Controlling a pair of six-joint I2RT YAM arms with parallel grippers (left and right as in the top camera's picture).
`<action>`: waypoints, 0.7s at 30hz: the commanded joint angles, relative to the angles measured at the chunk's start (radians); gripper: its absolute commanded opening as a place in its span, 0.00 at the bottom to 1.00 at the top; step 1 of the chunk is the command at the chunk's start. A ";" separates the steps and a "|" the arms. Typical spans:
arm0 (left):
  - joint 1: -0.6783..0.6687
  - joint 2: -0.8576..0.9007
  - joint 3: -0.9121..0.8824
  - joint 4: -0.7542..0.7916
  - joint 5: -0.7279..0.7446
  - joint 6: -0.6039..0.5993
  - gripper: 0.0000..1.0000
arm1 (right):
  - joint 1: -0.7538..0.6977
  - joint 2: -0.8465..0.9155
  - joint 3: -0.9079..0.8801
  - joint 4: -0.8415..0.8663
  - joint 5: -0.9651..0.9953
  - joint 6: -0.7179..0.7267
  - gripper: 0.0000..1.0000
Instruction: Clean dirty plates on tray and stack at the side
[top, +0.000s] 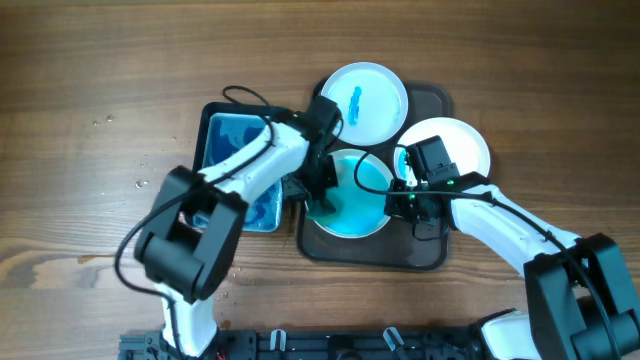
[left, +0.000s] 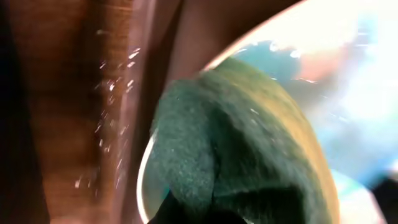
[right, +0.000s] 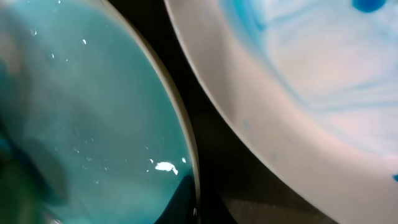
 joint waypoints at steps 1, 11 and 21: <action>0.095 -0.195 0.029 -0.048 0.054 -0.016 0.04 | -0.002 0.037 -0.028 -0.020 0.040 -0.132 0.04; 0.351 -0.306 -0.023 -0.187 -0.309 0.047 0.04 | -0.003 0.031 0.022 -0.025 0.035 -0.092 0.04; 0.417 -0.293 -0.179 -0.022 -0.195 0.087 0.22 | 0.019 -0.025 0.494 -0.560 0.144 -0.209 0.04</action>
